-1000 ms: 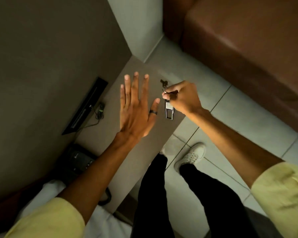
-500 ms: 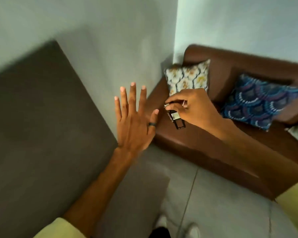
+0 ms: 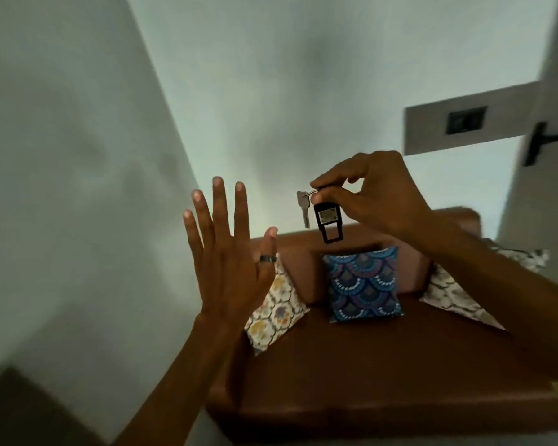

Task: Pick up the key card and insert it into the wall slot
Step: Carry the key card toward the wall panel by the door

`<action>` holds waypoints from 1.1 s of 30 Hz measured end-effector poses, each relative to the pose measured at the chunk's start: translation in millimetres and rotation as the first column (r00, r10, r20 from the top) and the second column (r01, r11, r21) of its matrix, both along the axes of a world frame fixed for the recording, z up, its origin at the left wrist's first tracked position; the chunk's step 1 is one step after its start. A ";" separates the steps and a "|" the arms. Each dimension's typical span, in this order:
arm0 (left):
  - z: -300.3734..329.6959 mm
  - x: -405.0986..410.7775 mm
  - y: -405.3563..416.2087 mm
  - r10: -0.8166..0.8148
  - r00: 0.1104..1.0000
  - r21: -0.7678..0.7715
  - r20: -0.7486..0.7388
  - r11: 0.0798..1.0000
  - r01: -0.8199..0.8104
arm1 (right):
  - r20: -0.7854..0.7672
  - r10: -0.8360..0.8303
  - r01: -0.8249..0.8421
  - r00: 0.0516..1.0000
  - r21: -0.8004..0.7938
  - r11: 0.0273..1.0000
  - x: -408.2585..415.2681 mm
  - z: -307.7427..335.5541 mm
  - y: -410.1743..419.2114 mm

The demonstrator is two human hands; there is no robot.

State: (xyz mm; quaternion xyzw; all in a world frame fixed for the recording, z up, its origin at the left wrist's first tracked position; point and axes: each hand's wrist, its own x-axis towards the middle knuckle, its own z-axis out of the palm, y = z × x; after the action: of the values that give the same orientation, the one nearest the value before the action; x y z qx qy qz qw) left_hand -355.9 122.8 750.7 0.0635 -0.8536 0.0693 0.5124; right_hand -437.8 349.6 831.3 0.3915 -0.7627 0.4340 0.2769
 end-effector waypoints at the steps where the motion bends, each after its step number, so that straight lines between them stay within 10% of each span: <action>1: 4.2 -10.4 22.4 -0.042 0.999 -0.012 -0.008 0.999 0.042 | -0.008 -0.027 0.027 1.000 0.000 1.000 -1.7 5.0 25.5; 16: 23.5 -150.5 386.1 -0.340 0.937 -0.039 -0.077 0.940 0.338 | -0.179 -0.332 0.334 0.926 -0.021 0.942 -58.2 21.8 397.7; 33: 16.2 -369.2 602.0 -0.414 0.896 0.021 -0.159 0.906 0.422 | -0.343 -0.392 0.439 0.854 0.070 0.896 -249.8 41.8 604.0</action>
State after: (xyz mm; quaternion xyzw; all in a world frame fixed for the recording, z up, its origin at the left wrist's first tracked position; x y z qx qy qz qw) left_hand -725.1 724.7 766.9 -0.1023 -0.8075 -0.0708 0.5766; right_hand -687.5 953.6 873.0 0.3013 -0.8038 0.2376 0.4547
